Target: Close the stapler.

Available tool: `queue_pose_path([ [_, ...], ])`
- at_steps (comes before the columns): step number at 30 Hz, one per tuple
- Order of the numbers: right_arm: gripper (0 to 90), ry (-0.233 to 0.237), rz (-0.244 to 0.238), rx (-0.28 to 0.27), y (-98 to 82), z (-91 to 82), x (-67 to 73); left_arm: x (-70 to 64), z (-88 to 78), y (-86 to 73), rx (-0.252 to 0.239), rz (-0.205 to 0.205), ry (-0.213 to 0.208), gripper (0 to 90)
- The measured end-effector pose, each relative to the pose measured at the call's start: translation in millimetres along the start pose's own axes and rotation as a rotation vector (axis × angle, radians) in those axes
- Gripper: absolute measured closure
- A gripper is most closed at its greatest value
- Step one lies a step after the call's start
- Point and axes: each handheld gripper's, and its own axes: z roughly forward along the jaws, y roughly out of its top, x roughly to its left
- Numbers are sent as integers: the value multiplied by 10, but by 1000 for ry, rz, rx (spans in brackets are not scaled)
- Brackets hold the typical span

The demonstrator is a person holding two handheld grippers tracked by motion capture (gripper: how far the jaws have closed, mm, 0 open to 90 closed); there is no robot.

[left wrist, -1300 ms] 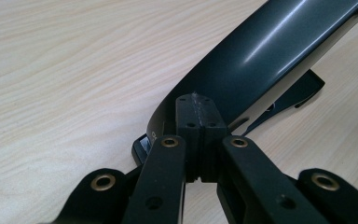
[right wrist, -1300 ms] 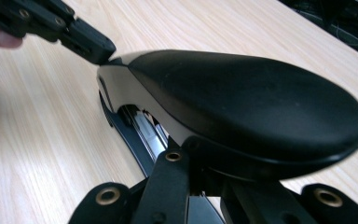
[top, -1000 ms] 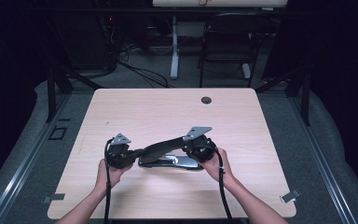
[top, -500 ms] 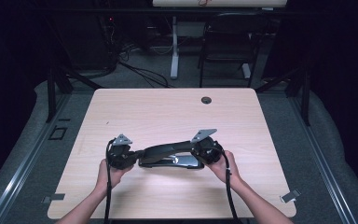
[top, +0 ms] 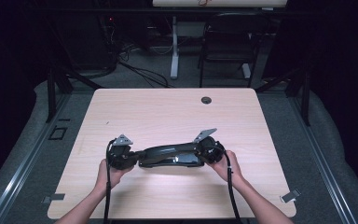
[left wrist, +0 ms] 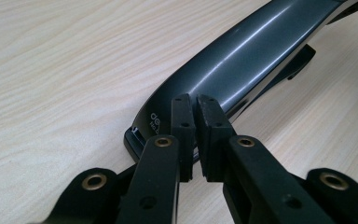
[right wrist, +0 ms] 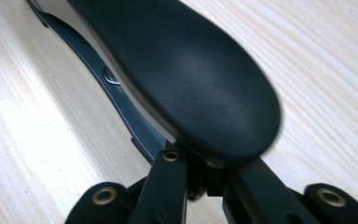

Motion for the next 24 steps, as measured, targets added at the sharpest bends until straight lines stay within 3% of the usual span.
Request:
queue_pose_path([
  [6, 899, -3, 40, 34, -17, -26, -88, 60, -57, 3, -25, -16, 5, 776],
  [11, 899, -29, 83, 36, -23, -99, -183, 152, -108, 15, -17, -68, 51, 532],
  [14, 898, -50, 127, -15, -2, -212, -241, 198, -132, 16, -16, -103, 76, 365],
  [18, 898, -50, 145, -129, 84, -411, -237, 230, -159, 18, -25, -120, 85, 263],
  [21, 895, -22, 112, -178, 156, -504, -138, 225, -164, 20, -31, -122, 91, 222],
  [24, 893, 5, 72, -172, 212, -506, -29, 228, -163, 20, -23, -120, 89, 216],
])
